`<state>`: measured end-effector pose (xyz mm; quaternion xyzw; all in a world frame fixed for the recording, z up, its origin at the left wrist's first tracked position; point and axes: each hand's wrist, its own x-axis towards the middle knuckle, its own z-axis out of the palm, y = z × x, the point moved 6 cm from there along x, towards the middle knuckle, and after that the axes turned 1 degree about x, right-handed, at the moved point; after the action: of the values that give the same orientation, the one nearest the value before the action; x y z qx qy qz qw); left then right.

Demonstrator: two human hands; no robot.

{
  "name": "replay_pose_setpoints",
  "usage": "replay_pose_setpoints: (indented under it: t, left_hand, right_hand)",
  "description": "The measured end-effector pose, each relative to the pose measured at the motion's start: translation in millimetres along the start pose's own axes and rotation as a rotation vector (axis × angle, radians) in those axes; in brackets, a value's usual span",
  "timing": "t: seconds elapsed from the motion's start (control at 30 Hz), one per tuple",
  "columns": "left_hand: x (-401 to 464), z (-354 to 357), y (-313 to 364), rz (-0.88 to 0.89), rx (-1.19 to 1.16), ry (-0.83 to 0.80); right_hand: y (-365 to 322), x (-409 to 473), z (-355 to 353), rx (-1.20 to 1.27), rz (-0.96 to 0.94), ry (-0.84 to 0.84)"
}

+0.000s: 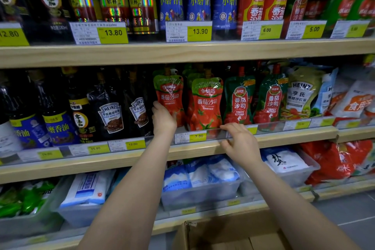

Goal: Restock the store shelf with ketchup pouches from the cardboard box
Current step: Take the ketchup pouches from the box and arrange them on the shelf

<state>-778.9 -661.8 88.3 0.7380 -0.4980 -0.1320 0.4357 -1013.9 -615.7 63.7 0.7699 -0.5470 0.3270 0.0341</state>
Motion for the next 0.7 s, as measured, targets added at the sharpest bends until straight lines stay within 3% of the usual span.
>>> replay_pose_setpoints:
  t: [0.33,0.5,0.57,0.7]
  left_hand:
    - [-15,-1,2,0.049,0.045,0.024]
    - [-63,-9,17,0.291,0.121,0.119]
    - [-91,-7,20,0.436,0.119,0.172]
    - [-148,36,13,0.627,0.021,-0.024]
  right_hand:
    - [1,0,-1,0.055,0.011,-0.109]
    - [5,-7,-7,0.121,-0.013,-0.36]
    - [11,-24,-12,0.137,-0.021,-0.365]
    - [39,-81,-12,0.097,-0.014,-0.369]
